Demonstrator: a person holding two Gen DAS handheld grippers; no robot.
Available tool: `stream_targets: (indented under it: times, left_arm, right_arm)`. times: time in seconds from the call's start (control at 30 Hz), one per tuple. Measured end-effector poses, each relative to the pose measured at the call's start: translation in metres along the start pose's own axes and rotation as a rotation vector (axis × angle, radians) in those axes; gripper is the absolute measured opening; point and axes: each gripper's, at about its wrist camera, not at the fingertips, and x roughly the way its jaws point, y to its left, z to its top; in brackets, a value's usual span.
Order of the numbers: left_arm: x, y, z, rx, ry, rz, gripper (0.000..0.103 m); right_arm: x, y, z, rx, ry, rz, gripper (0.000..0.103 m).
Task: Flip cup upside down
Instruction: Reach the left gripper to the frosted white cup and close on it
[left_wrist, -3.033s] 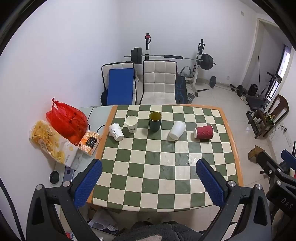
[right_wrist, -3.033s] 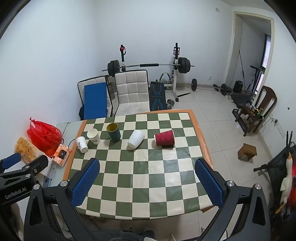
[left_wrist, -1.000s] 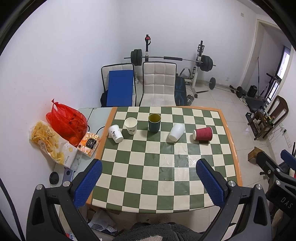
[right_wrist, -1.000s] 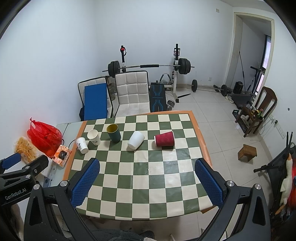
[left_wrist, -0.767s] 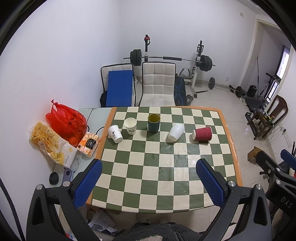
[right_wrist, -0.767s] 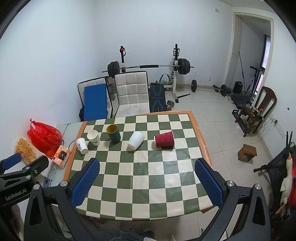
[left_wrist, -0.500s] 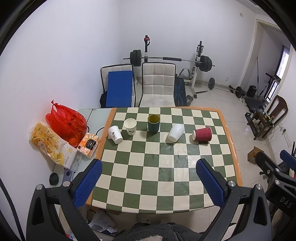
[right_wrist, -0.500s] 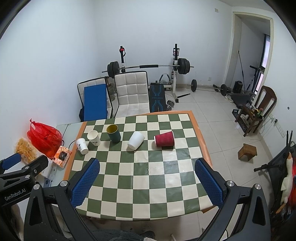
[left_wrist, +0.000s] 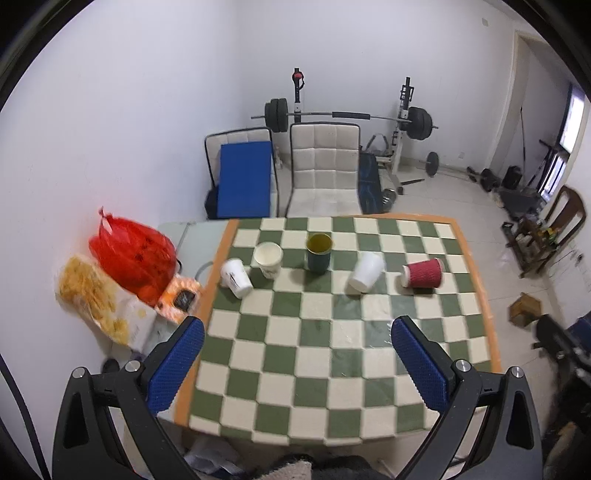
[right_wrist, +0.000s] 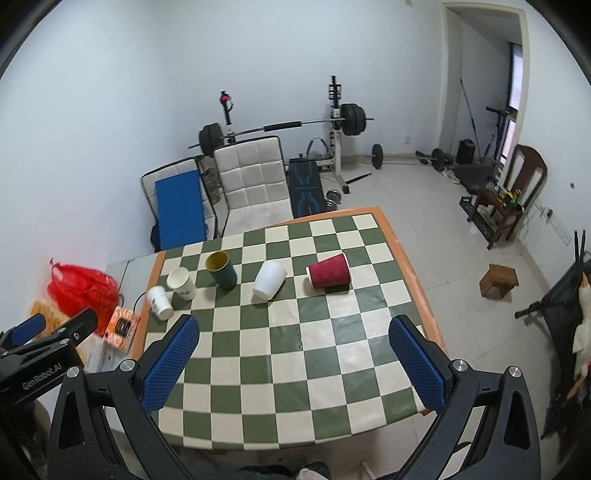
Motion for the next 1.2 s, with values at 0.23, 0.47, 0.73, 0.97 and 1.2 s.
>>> stream_targets:
  times: [0.23, 0.47, 0.73, 0.97, 1.2]
  left_arm:
    - [0.077, -0.01, 0.023, 0.056, 0.041, -0.017, 0.103]
    - [0.169, -0.043, 0.039, 0.098, 0.155, 0.0, 0.103]
    - [0.284, -0.086, 0.06, 0.127, 0.315, 0.047, 0.103]
    - [0.371, -0.125, 0.068, 0.203, 0.442, 0.048, 0.103]
    - [0.432, -0.158, 0.068, 0.264, 0.567, -0.01, 0.103]
  right_arm:
    - [0.073, -0.001, 0.009, 0.044, 0.008, -0.086, 0.103]
    - [0.187, -0.028, 0.018, 0.082, 0.15, -0.117, 0.103]
    - [0.336, -0.064, 0.026, 0.076, 0.322, -0.091, 0.103]
    - [0.437, -0.081, 0.019, 0.086, 0.462, -0.091, 0.103]
    - [0.495, -0.098, 0.01, 0.106, 0.549, -0.108, 0.103]
